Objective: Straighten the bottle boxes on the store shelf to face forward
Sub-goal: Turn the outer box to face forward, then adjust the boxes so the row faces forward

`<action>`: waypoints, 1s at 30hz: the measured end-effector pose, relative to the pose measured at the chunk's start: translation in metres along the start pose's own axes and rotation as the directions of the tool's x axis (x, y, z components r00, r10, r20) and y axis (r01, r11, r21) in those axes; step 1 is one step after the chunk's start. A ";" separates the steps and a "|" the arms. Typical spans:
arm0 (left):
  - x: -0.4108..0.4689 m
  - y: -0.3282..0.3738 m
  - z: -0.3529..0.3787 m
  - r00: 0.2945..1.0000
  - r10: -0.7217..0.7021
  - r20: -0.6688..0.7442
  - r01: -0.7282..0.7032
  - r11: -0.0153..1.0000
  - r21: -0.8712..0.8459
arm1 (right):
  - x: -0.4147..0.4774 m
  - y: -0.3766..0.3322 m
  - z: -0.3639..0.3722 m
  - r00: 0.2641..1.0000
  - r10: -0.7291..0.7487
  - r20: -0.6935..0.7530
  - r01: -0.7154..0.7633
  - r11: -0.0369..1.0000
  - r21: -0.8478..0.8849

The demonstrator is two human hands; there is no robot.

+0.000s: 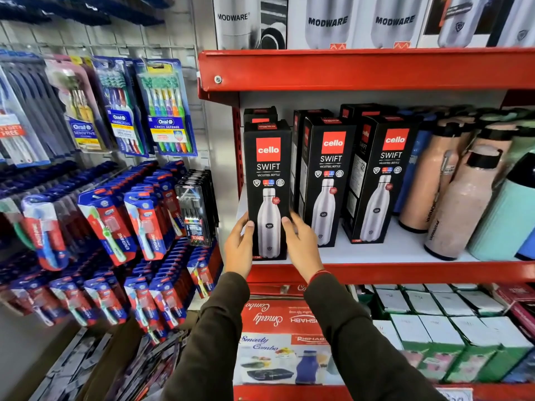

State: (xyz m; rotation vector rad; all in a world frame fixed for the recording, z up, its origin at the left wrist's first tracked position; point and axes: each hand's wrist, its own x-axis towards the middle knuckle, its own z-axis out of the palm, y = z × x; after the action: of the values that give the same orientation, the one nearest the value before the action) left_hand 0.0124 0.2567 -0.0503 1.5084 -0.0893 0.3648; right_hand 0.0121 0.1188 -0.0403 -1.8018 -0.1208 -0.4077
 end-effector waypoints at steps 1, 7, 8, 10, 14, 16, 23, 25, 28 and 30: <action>-0.004 0.001 -0.001 1.000 -0.011 -0.007 0.010 1.000 -0.013 | -0.003 -0.001 -0.001 1.000 -0.006 -0.003 0.006 1.000 0.006; -0.022 0.002 -0.009 0.998 -0.011 -0.060 0.010 1.000 -0.026 | -0.021 -0.004 -0.009 1.000 0.011 -0.017 -0.010 0.998 0.067; -0.025 0.003 -0.009 0.998 -0.008 -0.064 0.007 1.000 -0.019 | -0.024 -0.005 -0.010 1.000 0.011 -0.019 -0.009 0.998 0.070; -0.028 0.004 -0.009 0.998 -0.006 -0.070 0.006 1.000 -0.005 | -0.027 -0.006 -0.011 1.000 0.000 -0.023 0.002 0.998 0.066; -0.028 0.005 -0.007 0.998 -0.007 -0.070 0.008 1.000 0.014 | -0.030 -0.011 -0.012 1.000 -0.019 -0.010 0.019 0.999 0.050; -0.029 0.007 -0.006 0.998 0.006 -0.069 -0.004 1.000 0.017 | -0.030 -0.013 -0.013 1.000 -0.025 0.002 0.025 0.999 0.048; -0.054 0.006 0.019 0.925 0.176 -0.336 -0.152 0.984 0.097 | -0.033 -0.005 -0.034 0.990 -0.050 -0.130 0.056 0.997 0.045; -0.063 0.007 0.031 0.855 0.290 -0.431 -0.242 0.956 0.163 | -0.032 -0.001 -0.048 0.970 -0.069 -0.231 0.088 0.993 0.074; -0.072 0.012 0.057 0.814 0.448 -0.369 -0.371 0.891 0.262 | -0.024 0.003 -0.069 0.942 -0.101 -0.321 0.127 0.990 0.063; -0.073 0.017 0.078 0.824 0.490 -0.284 -0.422 0.865 0.270 | -0.016 0.007 -0.081 0.944 -0.084 -0.318 0.105 0.993 0.049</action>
State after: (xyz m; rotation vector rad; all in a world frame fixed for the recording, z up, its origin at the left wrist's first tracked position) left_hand -0.0481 0.1675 -0.0490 1.5865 -0.1430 1.0529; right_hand -0.0184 0.0415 -0.0343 -1.6477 0.0037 -0.7474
